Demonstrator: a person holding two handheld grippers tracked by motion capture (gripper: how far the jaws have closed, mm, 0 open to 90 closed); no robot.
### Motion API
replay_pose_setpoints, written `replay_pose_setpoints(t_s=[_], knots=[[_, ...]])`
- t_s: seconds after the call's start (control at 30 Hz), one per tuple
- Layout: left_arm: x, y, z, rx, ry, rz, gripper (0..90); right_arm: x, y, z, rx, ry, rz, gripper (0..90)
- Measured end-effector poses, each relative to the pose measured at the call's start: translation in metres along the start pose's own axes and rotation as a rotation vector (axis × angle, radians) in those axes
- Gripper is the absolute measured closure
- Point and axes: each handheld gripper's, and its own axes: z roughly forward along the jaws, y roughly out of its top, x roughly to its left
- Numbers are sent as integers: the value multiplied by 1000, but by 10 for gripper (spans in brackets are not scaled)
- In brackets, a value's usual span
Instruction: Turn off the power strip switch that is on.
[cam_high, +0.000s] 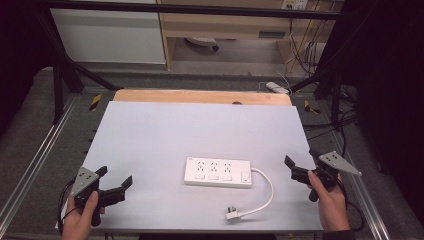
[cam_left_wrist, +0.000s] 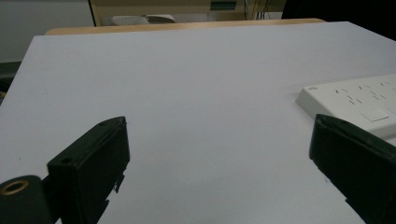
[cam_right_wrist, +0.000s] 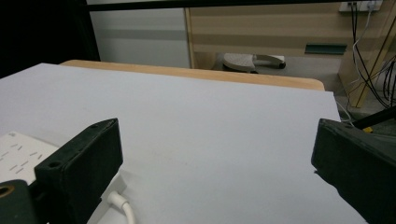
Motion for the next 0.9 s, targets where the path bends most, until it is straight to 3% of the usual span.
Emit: replay_pose_setpoints(t_s=[0.7,0.9], knots=[[-1,0,1,10,-7,7,53,2,-36,16,134,12,19,29],[-1,0,1,9,-8,7,54,11,-43,23,182,67,22,31]])
